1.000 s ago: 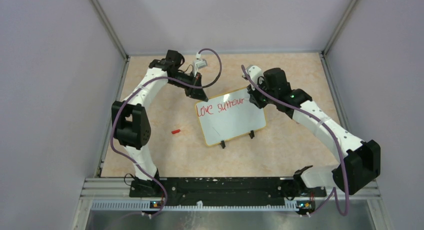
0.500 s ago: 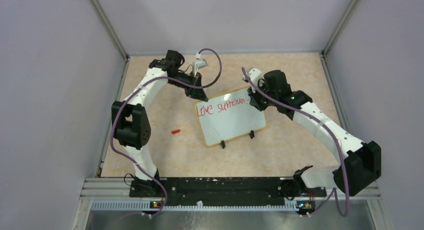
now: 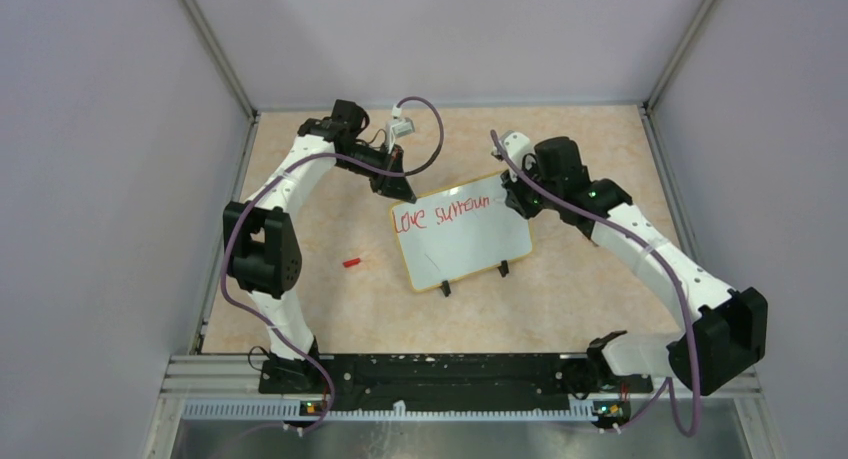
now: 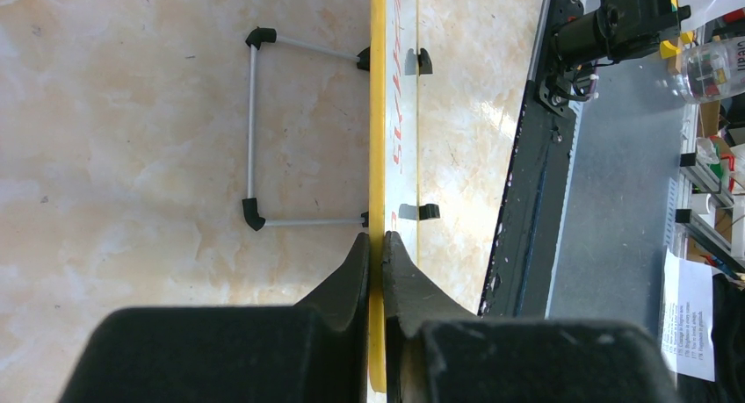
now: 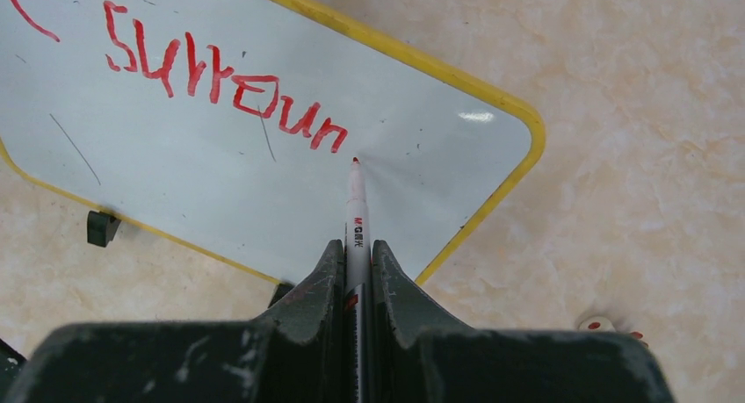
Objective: Write a sentence on the whiteboard
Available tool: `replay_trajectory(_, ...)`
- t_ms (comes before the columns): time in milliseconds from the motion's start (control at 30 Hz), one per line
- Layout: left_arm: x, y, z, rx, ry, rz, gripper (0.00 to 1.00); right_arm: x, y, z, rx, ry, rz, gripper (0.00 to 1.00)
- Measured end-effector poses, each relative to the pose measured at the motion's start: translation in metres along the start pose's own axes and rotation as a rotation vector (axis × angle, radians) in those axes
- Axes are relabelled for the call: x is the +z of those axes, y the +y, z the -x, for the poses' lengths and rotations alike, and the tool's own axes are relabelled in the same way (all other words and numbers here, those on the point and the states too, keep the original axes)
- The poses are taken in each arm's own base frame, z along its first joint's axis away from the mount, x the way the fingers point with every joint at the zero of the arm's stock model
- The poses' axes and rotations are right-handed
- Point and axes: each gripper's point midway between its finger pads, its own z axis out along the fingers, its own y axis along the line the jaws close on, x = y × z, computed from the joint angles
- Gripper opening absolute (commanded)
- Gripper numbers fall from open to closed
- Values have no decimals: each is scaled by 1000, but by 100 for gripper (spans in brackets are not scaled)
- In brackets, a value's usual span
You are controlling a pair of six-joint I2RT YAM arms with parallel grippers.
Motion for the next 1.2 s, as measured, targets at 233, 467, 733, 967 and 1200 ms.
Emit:
replay_trajectory(233, 0, 0, 0, 0, 0, 0, 0, -1, -6, 4, 1, -9, -24, 0)
replay_trajectory(467, 0, 0, -1, -1, 1, 0, 0, 4, -7, 5, 2, -6, -24, 0)
replay_trajectory(733, 0, 0, 0, 0, 1, 1, 0, 6, -5, 9, 1, -12, -8, 0)
replay_trajectory(967, 0, 0, -1, -1, 1, 1, 0, 7, -2, 8, 2, -12, 9, 0)
replay_trajectory(1200, 0, 1, 0, 5, -1, 4, 0, 9, 1, -2, 4, 6, 17, 0)
